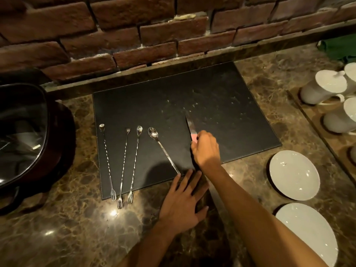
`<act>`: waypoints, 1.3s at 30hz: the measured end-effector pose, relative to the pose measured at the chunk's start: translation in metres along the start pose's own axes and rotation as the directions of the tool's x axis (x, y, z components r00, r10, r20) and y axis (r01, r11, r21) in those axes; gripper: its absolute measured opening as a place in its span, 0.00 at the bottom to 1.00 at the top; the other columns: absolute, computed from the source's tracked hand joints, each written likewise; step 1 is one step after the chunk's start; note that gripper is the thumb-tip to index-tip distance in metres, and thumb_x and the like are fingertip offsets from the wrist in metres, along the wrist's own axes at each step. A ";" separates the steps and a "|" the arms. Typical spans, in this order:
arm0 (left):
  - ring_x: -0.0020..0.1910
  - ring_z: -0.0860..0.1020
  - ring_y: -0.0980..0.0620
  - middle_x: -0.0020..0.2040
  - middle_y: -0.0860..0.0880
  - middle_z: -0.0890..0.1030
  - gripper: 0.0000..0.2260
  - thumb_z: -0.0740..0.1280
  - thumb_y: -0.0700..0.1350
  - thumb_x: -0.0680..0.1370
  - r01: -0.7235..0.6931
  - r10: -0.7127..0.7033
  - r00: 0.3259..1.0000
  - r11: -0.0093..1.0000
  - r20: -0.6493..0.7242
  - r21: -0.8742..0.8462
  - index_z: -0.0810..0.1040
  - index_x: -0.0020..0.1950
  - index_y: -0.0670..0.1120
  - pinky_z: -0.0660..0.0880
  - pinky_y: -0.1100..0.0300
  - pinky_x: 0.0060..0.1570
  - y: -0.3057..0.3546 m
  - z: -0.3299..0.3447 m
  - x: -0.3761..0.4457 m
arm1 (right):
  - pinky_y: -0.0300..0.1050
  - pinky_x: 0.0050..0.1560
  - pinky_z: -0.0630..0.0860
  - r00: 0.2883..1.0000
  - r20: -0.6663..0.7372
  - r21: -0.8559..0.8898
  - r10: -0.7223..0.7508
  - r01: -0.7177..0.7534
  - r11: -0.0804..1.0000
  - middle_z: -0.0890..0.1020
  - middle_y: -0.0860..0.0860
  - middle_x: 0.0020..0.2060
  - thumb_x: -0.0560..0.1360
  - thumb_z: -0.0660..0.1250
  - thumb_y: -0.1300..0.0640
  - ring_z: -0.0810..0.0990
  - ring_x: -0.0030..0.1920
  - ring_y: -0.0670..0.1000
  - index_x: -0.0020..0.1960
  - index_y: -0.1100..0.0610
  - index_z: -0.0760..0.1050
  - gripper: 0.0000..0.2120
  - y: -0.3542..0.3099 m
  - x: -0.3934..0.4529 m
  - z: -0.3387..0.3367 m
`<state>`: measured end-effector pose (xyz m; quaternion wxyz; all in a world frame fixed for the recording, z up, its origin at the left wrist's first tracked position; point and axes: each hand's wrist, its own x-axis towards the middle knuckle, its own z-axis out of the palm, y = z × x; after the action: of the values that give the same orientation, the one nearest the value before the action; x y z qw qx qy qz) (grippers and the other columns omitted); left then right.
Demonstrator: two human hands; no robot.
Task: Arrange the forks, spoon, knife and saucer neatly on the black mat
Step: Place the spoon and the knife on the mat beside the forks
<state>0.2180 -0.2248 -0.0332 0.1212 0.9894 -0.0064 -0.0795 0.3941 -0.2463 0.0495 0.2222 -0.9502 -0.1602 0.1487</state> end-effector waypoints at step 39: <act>0.82 0.46 0.43 0.83 0.47 0.51 0.29 0.52 0.63 0.81 0.052 -0.055 0.998 0.996 0.044 0.067 0.57 0.82 0.57 0.42 0.41 0.78 0.018 -0.025 -0.012 | 0.44 0.51 0.72 0.951 -0.204 0.401 0.234 -0.137 0.906 0.83 0.54 0.50 0.79 0.64 0.55 0.80 0.48 0.51 0.59 0.58 0.78 0.12 0.151 -0.134 -0.118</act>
<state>0.2103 -0.2355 -0.0027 0.0862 0.9906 0.0147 -0.1050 0.3505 -0.4688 0.1081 0.4060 -0.9105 -0.0073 0.0781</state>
